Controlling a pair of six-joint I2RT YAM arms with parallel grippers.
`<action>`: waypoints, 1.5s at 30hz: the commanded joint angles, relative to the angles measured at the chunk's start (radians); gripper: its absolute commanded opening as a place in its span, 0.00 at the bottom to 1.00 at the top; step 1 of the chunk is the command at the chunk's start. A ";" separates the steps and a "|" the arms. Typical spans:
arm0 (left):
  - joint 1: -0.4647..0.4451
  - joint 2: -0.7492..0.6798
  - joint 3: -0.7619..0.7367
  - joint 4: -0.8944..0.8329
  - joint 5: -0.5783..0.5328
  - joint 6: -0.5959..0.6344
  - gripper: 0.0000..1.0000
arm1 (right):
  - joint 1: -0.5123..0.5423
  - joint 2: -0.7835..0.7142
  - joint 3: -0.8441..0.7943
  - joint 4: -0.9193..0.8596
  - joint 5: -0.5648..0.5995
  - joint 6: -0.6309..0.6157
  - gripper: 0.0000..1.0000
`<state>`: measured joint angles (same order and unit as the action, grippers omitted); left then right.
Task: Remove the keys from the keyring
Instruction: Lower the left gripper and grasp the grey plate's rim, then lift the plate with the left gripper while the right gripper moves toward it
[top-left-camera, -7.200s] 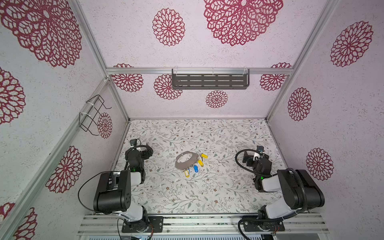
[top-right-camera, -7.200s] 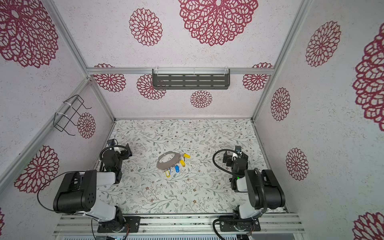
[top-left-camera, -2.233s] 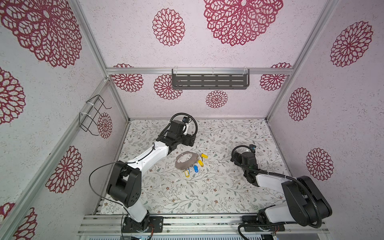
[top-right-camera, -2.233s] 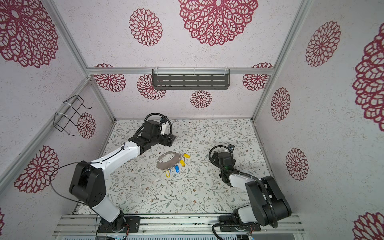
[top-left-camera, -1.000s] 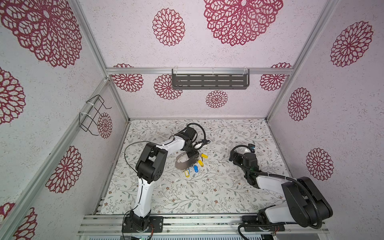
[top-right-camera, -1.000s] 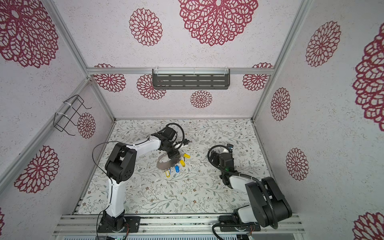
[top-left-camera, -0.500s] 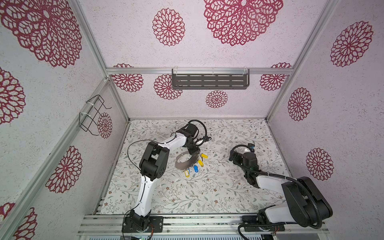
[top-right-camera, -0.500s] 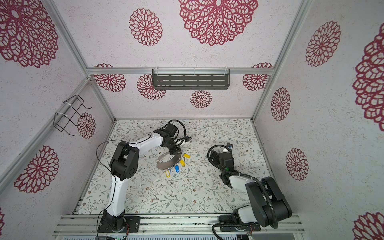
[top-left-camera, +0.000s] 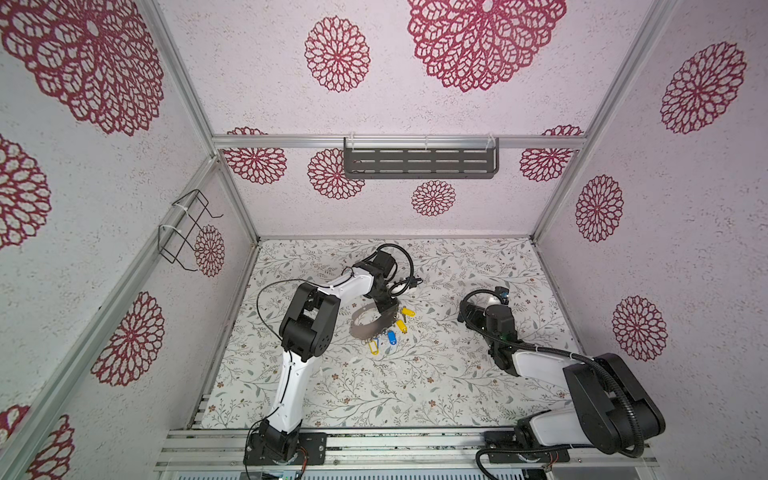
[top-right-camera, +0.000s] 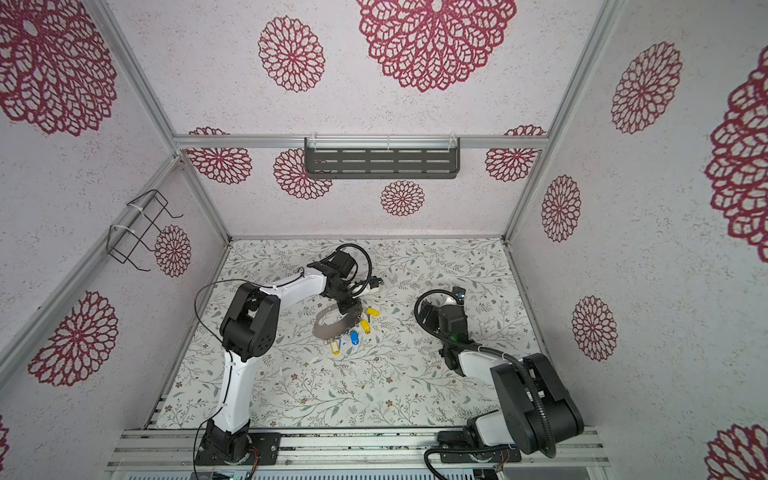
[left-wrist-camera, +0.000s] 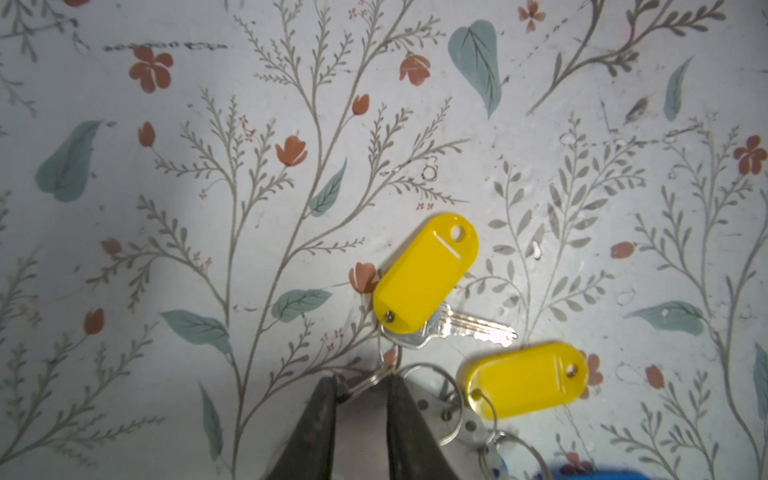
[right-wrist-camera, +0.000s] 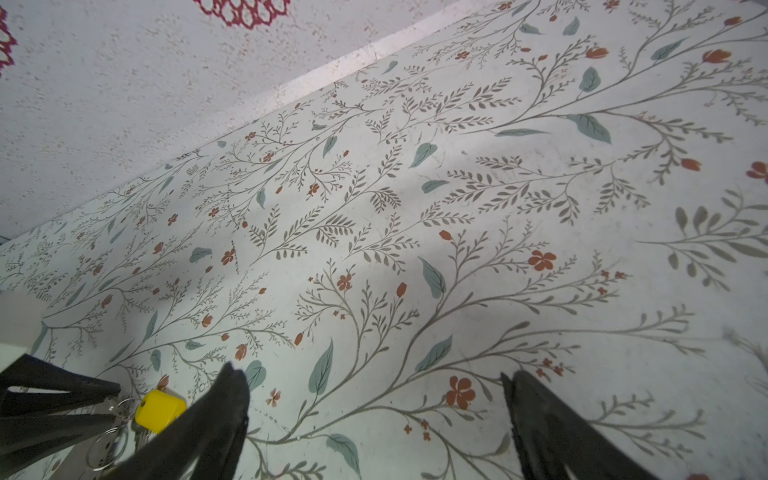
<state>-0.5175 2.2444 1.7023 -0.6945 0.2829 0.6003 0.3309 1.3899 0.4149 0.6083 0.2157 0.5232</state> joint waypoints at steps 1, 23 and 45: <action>-0.011 0.015 0.002 -0.003 0.014 0.019 0.24 | 0.002 -0.017 0.022 0.010 -0.009 -0.014 0.99; -0.014 -0.130 -0.025 -0.003 -0.012 -0.076 0.00 | 0.003 -0.013 0.030 0.001 -0.018 -0.016 0.99; -0.021 -0.798 -0.614 0.553 0.218 -0.537 0.00 | -0.007 -0.072 0.141 -0.381 -0.126 -0.014 0.95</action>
<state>-0.5259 1.4845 1.0939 -0.2852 0.3851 0.1646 0.3275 1.3758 0.4648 0.3794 0.1844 0.5056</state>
